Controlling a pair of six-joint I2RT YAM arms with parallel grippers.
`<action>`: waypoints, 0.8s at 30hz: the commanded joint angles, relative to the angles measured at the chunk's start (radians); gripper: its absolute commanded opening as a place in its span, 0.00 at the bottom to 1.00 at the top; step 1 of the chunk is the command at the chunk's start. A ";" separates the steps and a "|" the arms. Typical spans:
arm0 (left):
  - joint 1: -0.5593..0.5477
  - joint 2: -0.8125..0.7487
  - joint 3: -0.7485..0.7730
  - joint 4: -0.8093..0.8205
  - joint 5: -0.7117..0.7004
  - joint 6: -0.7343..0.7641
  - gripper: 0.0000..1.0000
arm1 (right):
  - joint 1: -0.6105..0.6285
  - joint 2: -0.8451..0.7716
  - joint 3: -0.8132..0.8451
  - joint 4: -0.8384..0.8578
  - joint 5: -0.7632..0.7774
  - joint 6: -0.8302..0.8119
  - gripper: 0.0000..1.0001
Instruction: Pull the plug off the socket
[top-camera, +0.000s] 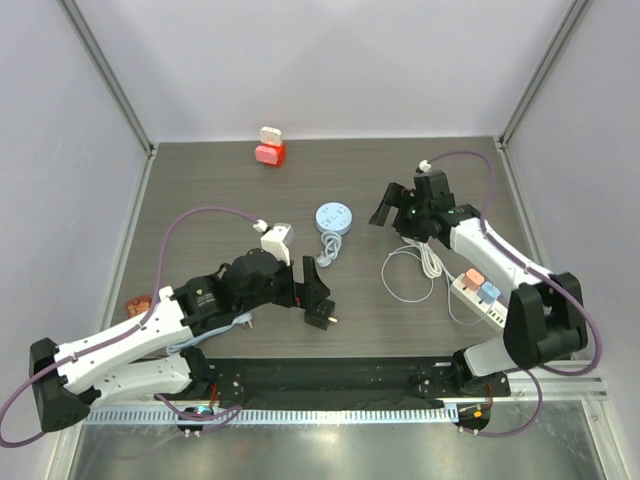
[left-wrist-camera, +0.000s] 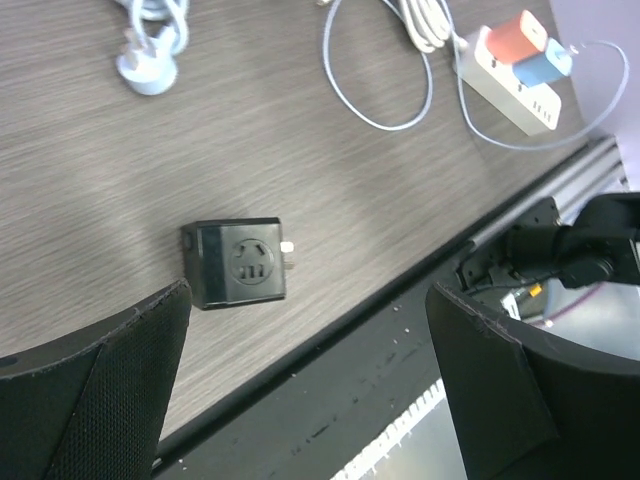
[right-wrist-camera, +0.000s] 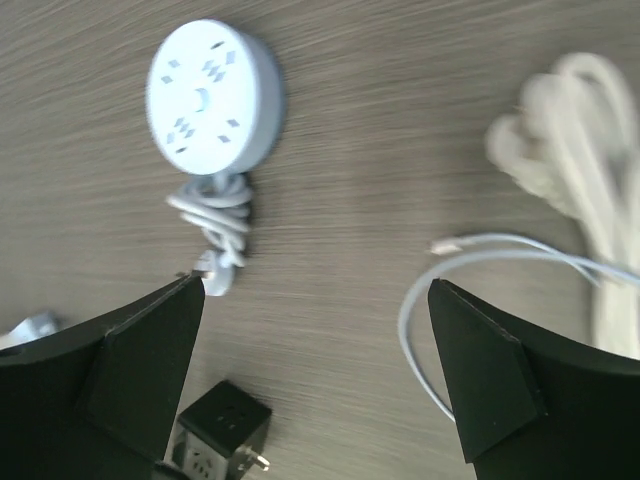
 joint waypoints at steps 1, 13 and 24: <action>0.003 0.004 0.006 0.078 0.092 0.027 1.00 | -0.014 -0.129 -0.002 -0.206 0.314 -0.010 1.00; 0.002 0.038 -0.043 0.226 0.327 0.026 0.99 | -0.641 -0.363 -0.176 -0.348 0.087 -0.046 1.00; 0.002 0.113 -0.011 0.213 0.394 0.073 0.99 | -0.820 -0.390 -0.238 -0.351 0.283 -0.001 1.00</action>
